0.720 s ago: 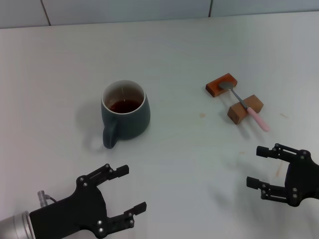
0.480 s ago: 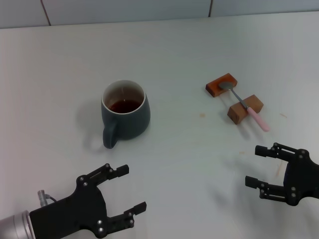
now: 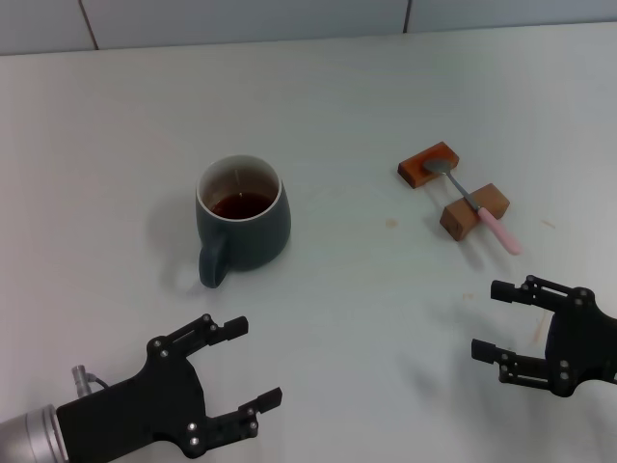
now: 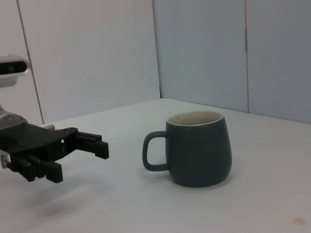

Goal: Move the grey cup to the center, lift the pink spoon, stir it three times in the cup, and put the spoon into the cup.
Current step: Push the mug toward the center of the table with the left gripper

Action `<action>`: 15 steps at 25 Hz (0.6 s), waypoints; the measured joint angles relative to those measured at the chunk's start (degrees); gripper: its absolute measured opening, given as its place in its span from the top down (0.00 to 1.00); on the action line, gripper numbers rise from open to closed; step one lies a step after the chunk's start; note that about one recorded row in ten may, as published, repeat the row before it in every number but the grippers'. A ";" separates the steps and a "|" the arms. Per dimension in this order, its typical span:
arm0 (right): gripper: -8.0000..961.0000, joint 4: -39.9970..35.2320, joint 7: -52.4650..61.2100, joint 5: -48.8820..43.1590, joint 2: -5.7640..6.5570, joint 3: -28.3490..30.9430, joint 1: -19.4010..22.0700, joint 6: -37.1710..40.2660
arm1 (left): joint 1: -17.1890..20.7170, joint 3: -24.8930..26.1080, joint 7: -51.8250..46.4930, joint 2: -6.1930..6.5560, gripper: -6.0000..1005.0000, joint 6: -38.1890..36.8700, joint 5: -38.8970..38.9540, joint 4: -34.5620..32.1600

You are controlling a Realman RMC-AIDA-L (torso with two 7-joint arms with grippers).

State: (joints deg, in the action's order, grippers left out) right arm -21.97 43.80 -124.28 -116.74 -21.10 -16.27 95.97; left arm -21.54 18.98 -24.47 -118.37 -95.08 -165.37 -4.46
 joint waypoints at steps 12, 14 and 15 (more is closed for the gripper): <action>0.19 0.00 0.23 0.00 0.02 0.00 0.05 0.03 | -0.07 1.04 -1.62 0.24 0.38 0.29 0.26 -0.81; 0.19 0.00 0.24 0.00 0.02 0.00 0.10 0.04 | -0.13 0.88 -1.68 0.20 0.47 0.35 0.27 -0.81; 0.19 0.00 0.24 0.00 0.02 0.00 0.12 0.04 | -0.13 0.88 -1.68 0.20 0.51 0.35 0.27 -0.81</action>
State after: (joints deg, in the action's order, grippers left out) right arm -21.97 44.03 -124.28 -116.72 -21.09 -16.15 96.01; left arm -21.66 19.86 -26.15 -118.18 -94.73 -165.10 -5.27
